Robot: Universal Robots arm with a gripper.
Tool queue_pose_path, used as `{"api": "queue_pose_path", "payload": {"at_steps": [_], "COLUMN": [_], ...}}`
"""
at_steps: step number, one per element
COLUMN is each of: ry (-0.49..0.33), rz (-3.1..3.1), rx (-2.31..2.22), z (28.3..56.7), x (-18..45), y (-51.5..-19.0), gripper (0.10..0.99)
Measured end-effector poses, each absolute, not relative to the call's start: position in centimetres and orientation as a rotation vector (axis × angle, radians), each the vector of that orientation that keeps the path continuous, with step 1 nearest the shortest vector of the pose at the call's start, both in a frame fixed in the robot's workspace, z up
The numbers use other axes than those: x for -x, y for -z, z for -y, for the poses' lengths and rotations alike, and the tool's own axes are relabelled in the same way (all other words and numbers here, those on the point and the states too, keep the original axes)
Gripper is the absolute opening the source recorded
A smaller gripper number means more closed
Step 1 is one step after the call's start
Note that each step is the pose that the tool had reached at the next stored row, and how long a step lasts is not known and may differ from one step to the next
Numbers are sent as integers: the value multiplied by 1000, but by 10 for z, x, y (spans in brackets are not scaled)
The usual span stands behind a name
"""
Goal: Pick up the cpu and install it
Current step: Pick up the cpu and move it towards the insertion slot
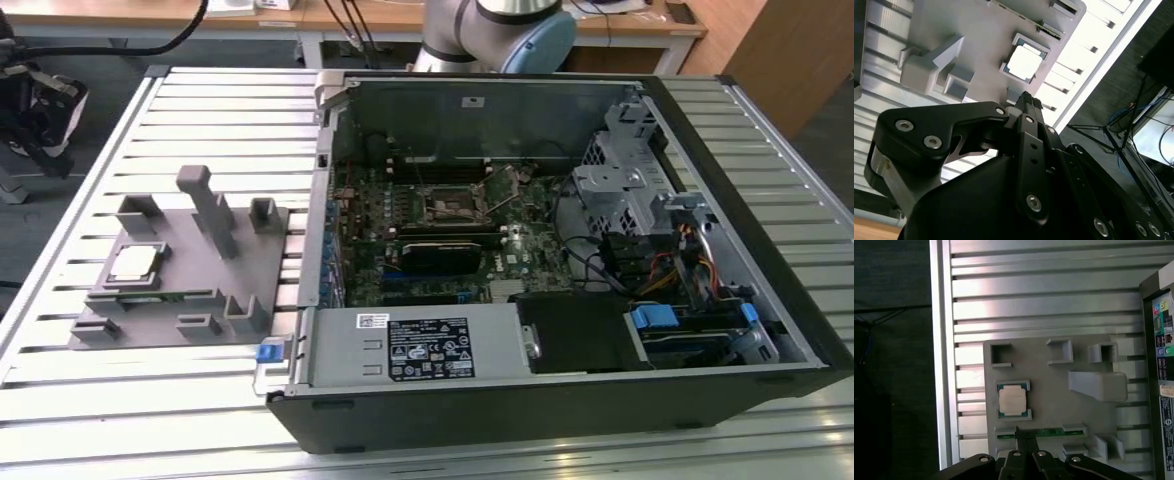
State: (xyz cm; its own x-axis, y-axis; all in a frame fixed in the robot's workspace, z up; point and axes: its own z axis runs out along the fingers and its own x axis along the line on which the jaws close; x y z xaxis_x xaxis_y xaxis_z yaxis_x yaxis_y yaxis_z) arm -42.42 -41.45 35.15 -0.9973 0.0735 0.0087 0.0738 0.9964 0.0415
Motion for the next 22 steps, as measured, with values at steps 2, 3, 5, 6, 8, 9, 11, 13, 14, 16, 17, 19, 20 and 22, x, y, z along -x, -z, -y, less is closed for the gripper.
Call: {"api": "queue_pose_path", "payload": {"at_steps": [2,3,5,6,8,9,11,13,14,16,17,19,20,22], "ry": [65,65,65,65,65,65,65,65,65,65,65,65,65,65], "rz": [3130,3129,3128,3128,3128,3128,3128,3128,3128,3127,3126,3126,3125,3125], "rx": [110,108,105,104,102,101,100,99,99,97,93,84,78,62], "z": [416,417,419,419,421,421,422,422,422,423,423,423,423,423], "x": [424,424,425,425,425,425,425,425,425,425,425,425,425,425], "y": [-347,-346,-342,-340,-337,-335,-331,-327,-326,-322,-320,-317,-315,-311], "gripper": [106,106,106,114,169,231,290,349,408,467,525,580,580,647]}}
